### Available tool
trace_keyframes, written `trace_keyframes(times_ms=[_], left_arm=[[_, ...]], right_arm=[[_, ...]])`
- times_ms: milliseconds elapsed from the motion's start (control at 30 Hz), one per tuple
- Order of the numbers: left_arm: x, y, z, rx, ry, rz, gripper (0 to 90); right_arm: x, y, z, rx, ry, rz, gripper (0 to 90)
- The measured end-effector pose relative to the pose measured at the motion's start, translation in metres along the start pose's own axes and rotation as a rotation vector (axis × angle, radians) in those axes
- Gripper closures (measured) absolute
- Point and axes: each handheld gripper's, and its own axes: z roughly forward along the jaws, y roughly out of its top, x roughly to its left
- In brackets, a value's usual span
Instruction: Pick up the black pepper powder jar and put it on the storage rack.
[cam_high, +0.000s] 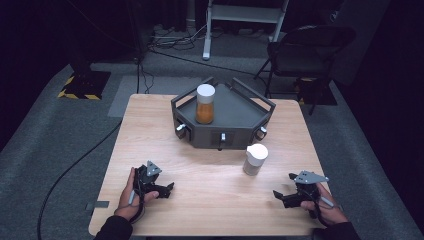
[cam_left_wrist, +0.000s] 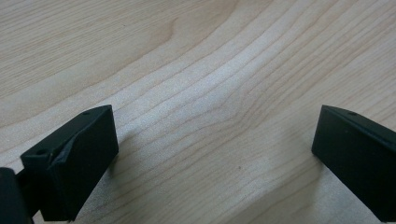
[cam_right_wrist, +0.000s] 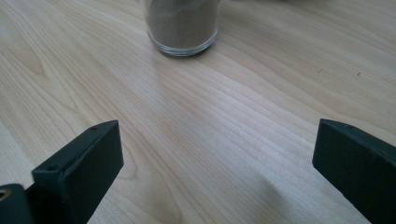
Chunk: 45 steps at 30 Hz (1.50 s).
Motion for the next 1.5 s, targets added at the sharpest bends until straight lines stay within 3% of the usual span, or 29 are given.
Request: trace_keyframes(times_ms=[600, 1100, 1500], left_arm=[[0.000, 0.000, 0.000, 0.000, 0.000, 0.000, 0.4], [-0.001, -0.001, 0.000, -0.001, 0.000, -0.001, 0.4], [0.000, -0.001, 0.000, -0.001, -0.001, -0.001, 0.4]], right_arm=[[0.007, 0.015, -0.001, -0.094, -0.009, 0.004, 1.4], [0.014, 0.035, 0.025, -0.085, 0.004, -0.025, 1.4], [0.018, 0.046, 0.049, -0.102, -0.009, 0.017, 1.8]])
